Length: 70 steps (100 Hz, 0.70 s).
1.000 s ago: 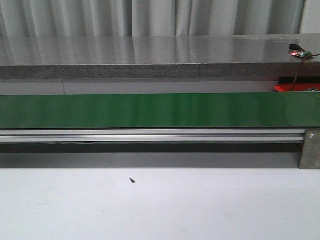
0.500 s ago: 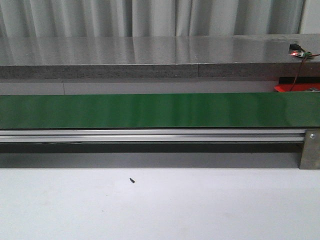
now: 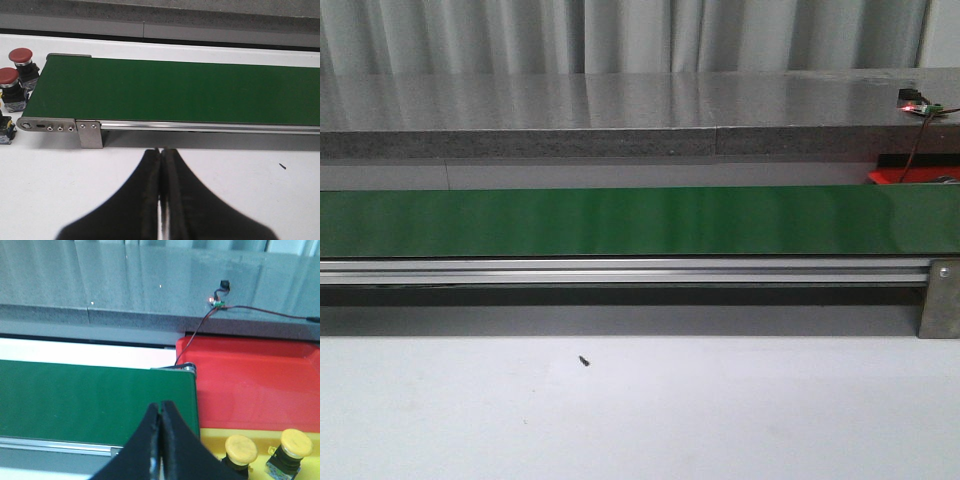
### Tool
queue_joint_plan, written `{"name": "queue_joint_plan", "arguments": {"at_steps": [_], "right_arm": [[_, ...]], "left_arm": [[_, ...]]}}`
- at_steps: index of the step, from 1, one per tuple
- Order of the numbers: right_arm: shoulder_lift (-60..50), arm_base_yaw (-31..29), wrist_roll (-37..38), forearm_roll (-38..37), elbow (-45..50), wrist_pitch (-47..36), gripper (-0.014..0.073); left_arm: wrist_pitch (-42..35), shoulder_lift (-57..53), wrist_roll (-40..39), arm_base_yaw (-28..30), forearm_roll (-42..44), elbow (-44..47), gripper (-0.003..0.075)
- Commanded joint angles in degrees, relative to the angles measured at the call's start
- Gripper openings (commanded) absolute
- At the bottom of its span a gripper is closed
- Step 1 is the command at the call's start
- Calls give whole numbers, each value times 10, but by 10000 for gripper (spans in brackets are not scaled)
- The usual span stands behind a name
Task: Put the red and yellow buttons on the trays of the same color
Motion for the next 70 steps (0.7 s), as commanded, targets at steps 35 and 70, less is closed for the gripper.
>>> {"name": "queue_joint_plan", "arguments": {"at_steps": [35,70], "right_arm": [[-9,2,-5,2,-13,-37,-68],[-9,2,-5,2,-13,-37,-68]], "left_arm": [[-42,78,-100,-3,89,-54,-20],[-135,206,-160,-2,128,-73,-20]]}}
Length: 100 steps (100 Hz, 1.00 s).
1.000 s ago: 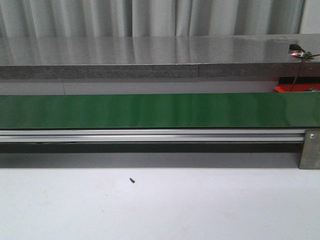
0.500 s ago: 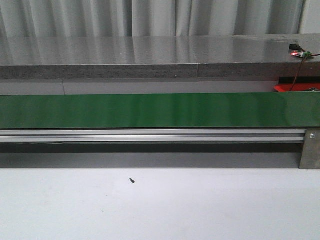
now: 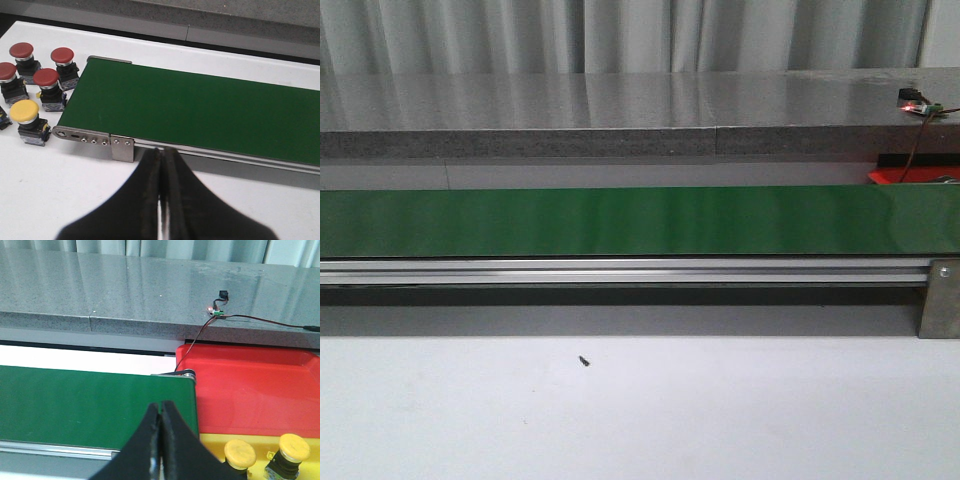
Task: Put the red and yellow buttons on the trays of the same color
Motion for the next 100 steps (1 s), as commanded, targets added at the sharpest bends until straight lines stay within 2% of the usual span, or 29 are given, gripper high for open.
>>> {"name": "queue_joint_plan", "arguments": {"at_steps": [1,14,25,53,65,90,94,100], "right_arm": [[1,2,-5,2,-15,-37,-68],[1,2,-5,2,-15,-37,-68],[1,2,-5,2,-15,-37,-68],[1,2,-5,2,-15,-37,-68],[1,2,-5,2,-15,-30,-68],[1,2,-5,2,-15,-24,-68],[1,2,-5,2,-15,-24,-68],[1,2,-5,2,-15,-24,-68]], "left_arm": [[-61,41,-20,-2,8,-26,-20],[-63,96,-20,-2,24,-48,-20],[-73,137,-28,22,27,-71,-20],[-94,215,-26,181,10,-105,-20],[-97,252,-25,232,6,-115,-19],[-77,376,-24,308,-12,-158,-15],[-73,396,-24,314,-12,-166,-2],[-56,431,-24,320,-14,-183,58]]}}
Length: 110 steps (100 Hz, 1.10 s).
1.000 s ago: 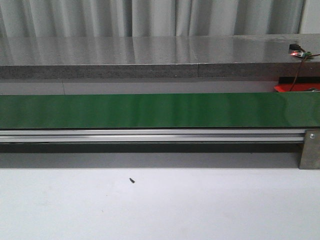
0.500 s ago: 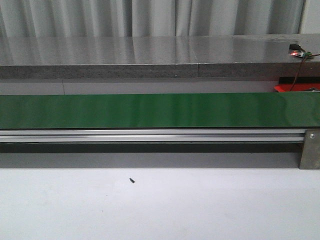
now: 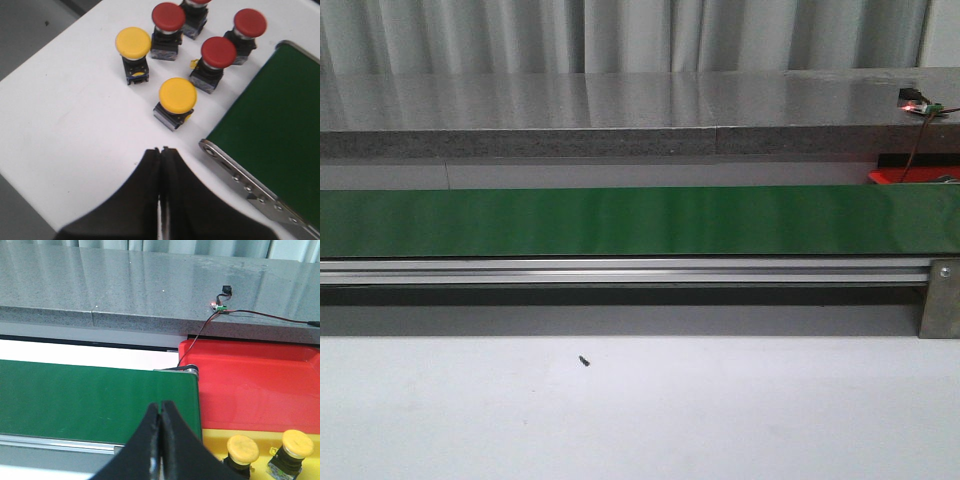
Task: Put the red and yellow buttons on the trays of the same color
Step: 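Lower the left gripper and grasp a yellow button from the cluster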
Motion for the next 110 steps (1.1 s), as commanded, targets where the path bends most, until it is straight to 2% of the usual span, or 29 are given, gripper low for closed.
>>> {"name": "queue_joint_plan", "arguments": {"at_steps": [1,20,27,36,63,85,110], "right_arm": [[1,2,-5,2,-15,-35,-68],[1,2,-5,2,-15,-35,-68],[1,2,-5,2,-15,-35,-68],[1,2,-5,2,-15,-35,-68],[1,2,-5,2,-15,-36,-68],[1,2,-5,2,-15,-36,-68],[1,2,-5,2,-15,-36,-68]], "left_arm": [[-7,31,-4,10,-6,-42,68],[18,107,56,11,-49,-99,441],[18,121,56,11,-60,-116,517],[31,140,56,11,-70,-140,519],[145,234,97,12,-107,-244,501],[179,293,98,18,-123,-311,501],[190,333,98,24,-123,-324,501]]}}
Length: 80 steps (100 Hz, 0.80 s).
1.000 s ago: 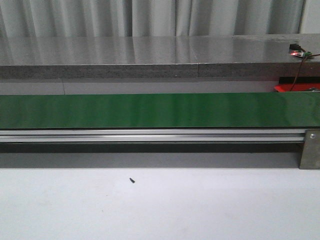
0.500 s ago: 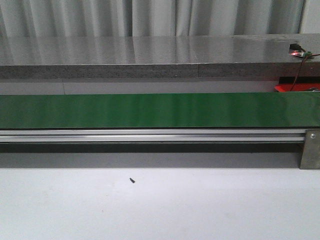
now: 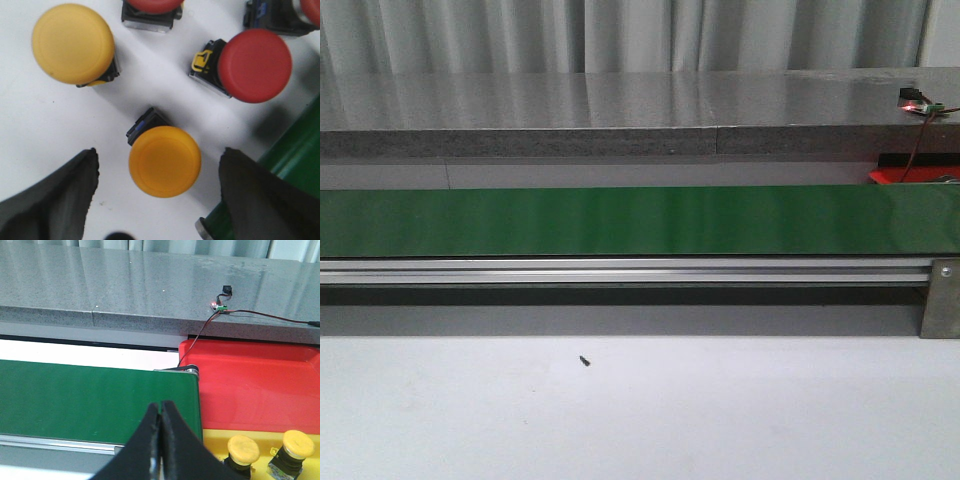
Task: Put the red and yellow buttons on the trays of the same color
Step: 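Lower the left gripper and grasp a yellow button from the cluster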
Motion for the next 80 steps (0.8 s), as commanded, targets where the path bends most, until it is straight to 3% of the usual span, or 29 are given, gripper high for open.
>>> {"name": "queue_joint_plan", "arguments": {"at_steps": [1,26,57,67,80], "right_arm": [[1,2,-5,2,-15,-36,-68],[1,2,-5,2,-15,-36,-68],[1,2,-5,2,-15,-36,-68],[1,2,-5,2,-15,-36,-68],[1,2,-5,2,-15,-36,-68]], "left_arm": [[-4,-16,1,4,-8,-19,501],[-27,-9,4,4,-5,-19,483],[-31,-3,4,4,-4,-19,198],[-31,-3,5,4,-4,-19,153],[-28,-14,9,4,-3,-19,150]]}}
